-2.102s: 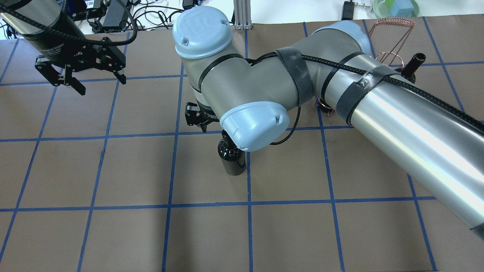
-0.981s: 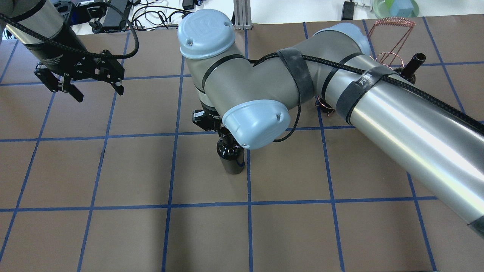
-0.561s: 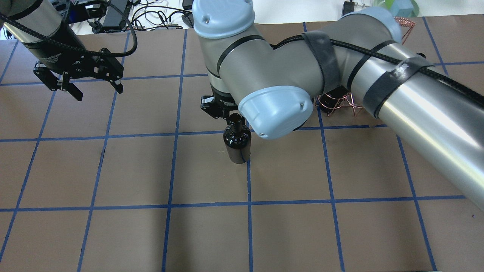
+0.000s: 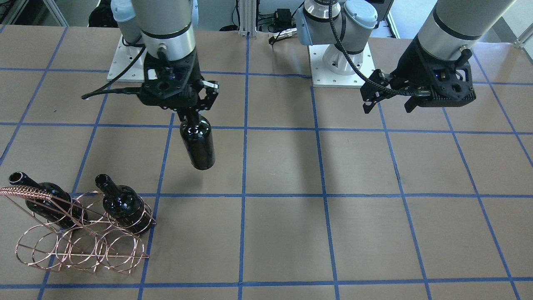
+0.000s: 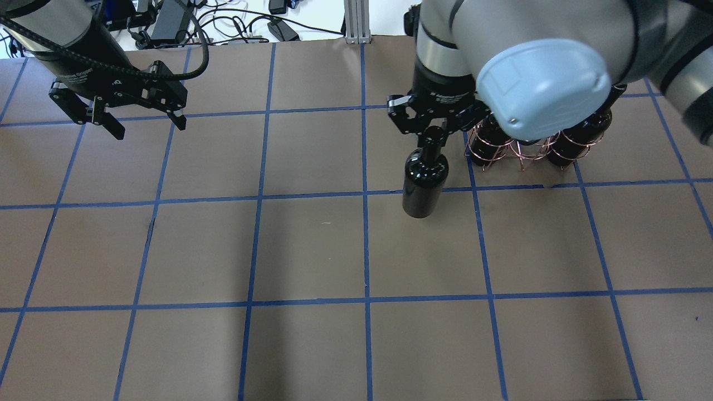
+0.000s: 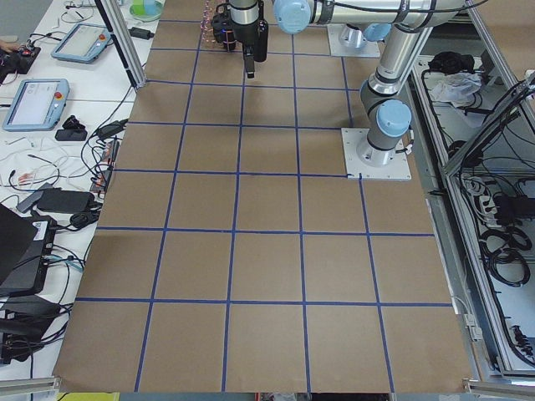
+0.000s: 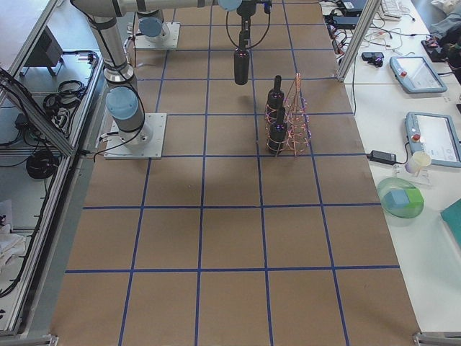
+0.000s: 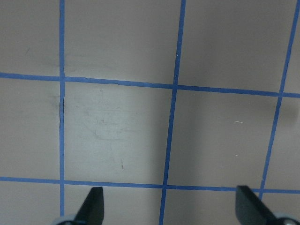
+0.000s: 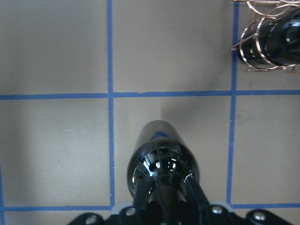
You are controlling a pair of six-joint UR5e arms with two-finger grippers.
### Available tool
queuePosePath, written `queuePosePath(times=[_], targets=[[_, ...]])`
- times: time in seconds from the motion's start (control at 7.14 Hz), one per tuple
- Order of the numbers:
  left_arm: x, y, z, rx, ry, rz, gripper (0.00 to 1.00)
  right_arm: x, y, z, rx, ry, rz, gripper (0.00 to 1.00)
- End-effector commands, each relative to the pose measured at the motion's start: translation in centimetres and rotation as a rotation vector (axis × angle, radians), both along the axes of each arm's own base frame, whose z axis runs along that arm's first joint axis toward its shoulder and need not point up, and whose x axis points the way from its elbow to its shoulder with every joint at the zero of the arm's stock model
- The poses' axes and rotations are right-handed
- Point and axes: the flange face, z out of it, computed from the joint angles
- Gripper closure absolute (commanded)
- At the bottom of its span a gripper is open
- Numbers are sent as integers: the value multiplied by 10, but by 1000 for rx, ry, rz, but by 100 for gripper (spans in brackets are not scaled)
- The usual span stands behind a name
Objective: Place wine into wine basket
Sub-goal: 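Carry the bottle with the right gripper over the copper wine rack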
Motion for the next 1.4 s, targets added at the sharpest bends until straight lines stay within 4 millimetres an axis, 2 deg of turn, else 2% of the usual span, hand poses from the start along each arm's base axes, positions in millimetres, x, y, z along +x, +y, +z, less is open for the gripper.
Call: queuePosePath(times=[0.0,0.28,0.42,0.56,0.7,0.98,1.26], targets=[[-44,11,7,-31,-40,-91,0,-101,-19,13,33,62,50,92],[-50,14,10,-42,-38,-102,0,-170,-29,23,37,63,81,92],[-50,13,8,-36,-39,-116,0,-182,-38,42,4,69,67,92],[-50,13,8,-36,-39,-116,0,-183,-47,61,-22,67,67,92],[-50,13,8,-36,-37,-116,0,-185,-64,72,-41,66,68,91],[-49,13,8,-34,-40,-114,0,-190,-105,71,-56,64,94,91],[-49,14,5,-28,-40,-116,0,-191,-122,57,-56,62,111,91]])
